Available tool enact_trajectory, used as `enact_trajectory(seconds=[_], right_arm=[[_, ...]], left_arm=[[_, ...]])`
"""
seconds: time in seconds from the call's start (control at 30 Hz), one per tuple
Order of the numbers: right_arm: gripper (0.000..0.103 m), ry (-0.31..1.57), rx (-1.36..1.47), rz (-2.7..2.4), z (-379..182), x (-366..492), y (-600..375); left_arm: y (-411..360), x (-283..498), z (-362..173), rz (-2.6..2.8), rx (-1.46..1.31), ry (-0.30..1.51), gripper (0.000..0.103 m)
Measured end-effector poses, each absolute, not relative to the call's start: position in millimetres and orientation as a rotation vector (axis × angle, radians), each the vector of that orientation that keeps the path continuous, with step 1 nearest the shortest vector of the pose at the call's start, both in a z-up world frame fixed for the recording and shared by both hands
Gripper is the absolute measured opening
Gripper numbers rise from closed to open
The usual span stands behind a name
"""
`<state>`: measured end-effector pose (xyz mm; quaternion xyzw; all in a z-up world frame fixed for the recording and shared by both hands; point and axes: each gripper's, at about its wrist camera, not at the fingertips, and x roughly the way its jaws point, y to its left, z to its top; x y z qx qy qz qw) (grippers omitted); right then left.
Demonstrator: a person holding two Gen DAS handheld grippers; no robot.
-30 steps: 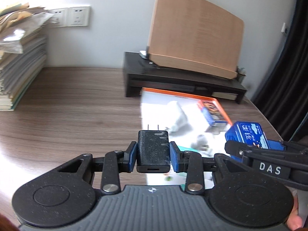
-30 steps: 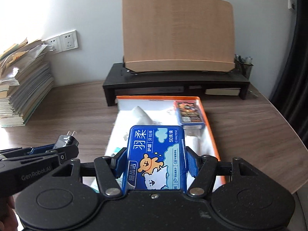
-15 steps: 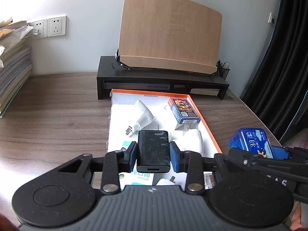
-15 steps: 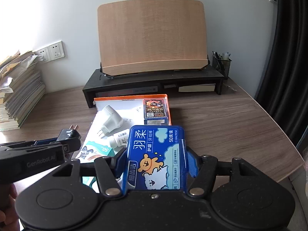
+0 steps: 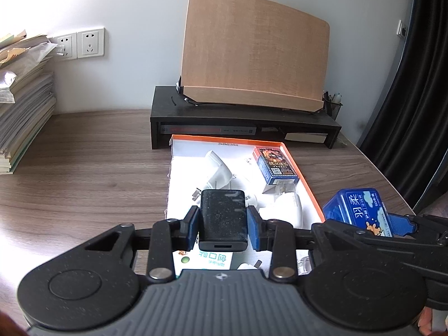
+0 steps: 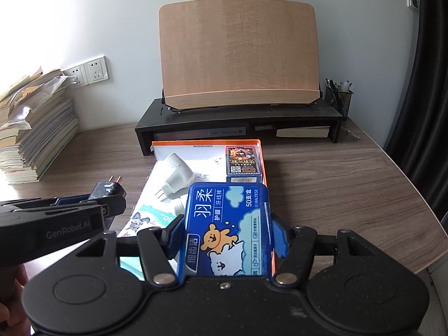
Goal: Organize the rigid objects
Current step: 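Hold the charger and tissue box above the box, lowering them slowly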
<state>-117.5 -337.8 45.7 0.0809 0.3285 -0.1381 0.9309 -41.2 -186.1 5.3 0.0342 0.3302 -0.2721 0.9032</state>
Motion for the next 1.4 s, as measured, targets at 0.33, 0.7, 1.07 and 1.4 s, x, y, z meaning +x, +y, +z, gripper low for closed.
enact_trajectory(seconds=[0.33,0.7,1.07,1.4], right_arm=[[0.074,0.684,0.165,-0.293,43.4,-115.3,-336.8],[0.074,0.693,0.161,-0.293,41.6,-116.1,-335.3],[0.074,0.694,0.166,-0.294,40.8,-119.1,-338.9],[0.074,0.695,0.174,-0.289,39.6,-119.2,-344.4]], left_arm=[[-184.3,-39.2,2.6,-0.568,0.076,0.692,0.036],[-184.4,-40.7,-0.1,-0.561,0.078,0.704,0.036],[-189.7,-42.8,-1.6,-0.561,0.079,0.712,0.036],[-193.5,-44.2,-1.7,-0.560,0.083,0.713,0.036]])
